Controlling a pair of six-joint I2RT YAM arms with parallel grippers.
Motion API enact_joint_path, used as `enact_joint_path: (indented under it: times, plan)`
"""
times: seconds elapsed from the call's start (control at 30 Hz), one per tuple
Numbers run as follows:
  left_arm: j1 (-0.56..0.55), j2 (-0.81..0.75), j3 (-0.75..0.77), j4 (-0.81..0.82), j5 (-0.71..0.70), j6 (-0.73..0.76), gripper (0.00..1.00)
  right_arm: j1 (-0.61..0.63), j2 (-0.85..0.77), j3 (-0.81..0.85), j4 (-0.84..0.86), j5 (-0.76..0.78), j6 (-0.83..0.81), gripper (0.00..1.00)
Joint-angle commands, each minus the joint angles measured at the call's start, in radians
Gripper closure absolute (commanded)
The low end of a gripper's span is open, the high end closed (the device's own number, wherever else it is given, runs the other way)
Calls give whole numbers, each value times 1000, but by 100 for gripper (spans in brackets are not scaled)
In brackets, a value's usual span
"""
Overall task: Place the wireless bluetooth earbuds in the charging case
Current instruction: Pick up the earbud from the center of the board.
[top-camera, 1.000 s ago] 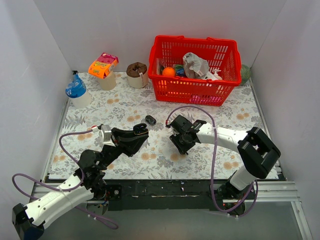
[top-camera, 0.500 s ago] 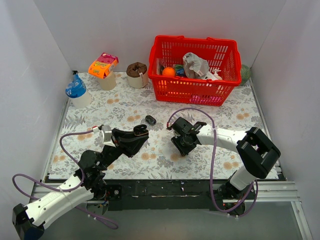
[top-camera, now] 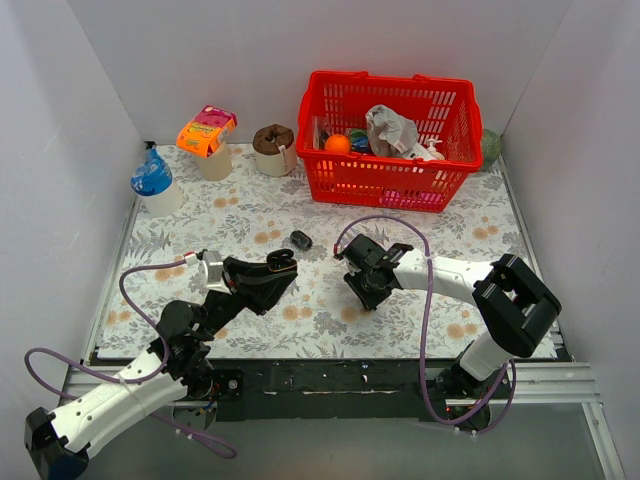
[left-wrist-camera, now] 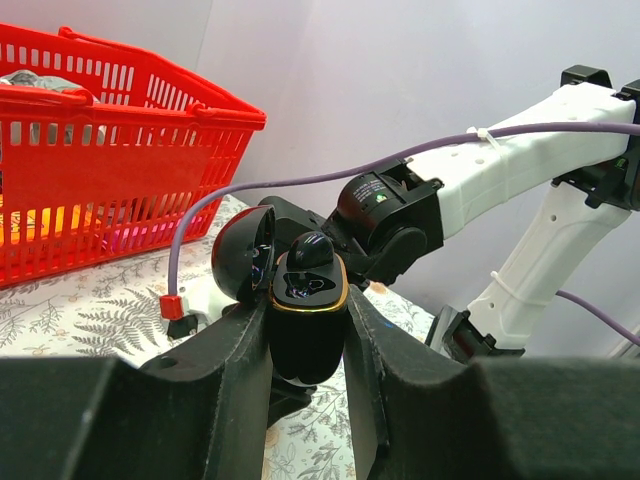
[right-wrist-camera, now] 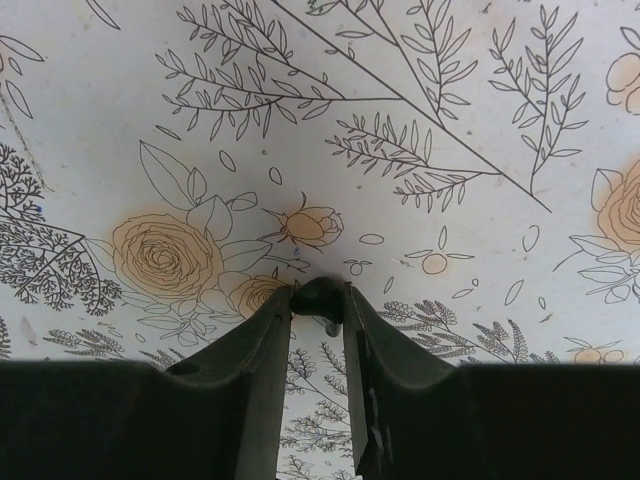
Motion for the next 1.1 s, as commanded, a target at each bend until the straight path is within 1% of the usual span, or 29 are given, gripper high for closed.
enact_joint_path:
  times: [0.0,0.07,0.17,0.2,0.27,0.3,0.4,0.47,0.63,0.67,0.73,0.8,0.83,0.87,0.93,0.97,1.03,1.07]
  plan:
    - [0,-15,-7,-8,3,0,100,4,12,-3,19,-10,9,67]
    - [0,-16,-10,-9,3,-2,100,4,12,-3,20,-10,11,69]
    - [0,-18,-10,-11,5,-3,100,6,9,-6,25,-9,14,78]
    - [0,-18,-10,-12,5,-3,100,4,4,-6,26,-1,19,87]
    - [0,-18,-10,-14,5,-2,100,4,-23,-3,26,8,28,96]
    - [0,-21,-10,-15,3,-2,100,4,-38,3,22,33,43,99]
    - [0,-19,-10,-6,1,6,100,6,-132,47,-9,88,71,99]
    - [0,-16,-7,1,-2,14,100,4,-216,109,-32,100,97,99]
    - [0,45,9,66,-14,52,100,7,-389,267,-89,74,120,99]
    - [0,59,13,104,-17,57,100,9,-410,323,-98,65,126,99]
    - [0,109,16,150,-31,73,100,13,-460,366,-103,31,126,99]
    - [0,151,19,231,-46,89,100,18,-494,425,-103,-24,121,99]
    - [0,169,23,260,-52,107,100,24,-502,446,-106,-44,121,99]
    - [0,218,26,324,-54,118,100,28,-506,466,-115,-61,120,99]
    - [0,267,36,378,-58,136,100,54,-510,520,-123,-111,115,99]
    - [0,321,48,427,-51,152,100,65,-508,534,-129,-116,115,99]
    - [0,378,60,481,-35,165,100,102,-508,564,-129,-137,114,99]
    - [0,401,68,538,-16,170,100,116,-510,571,-126,-139,111,99]
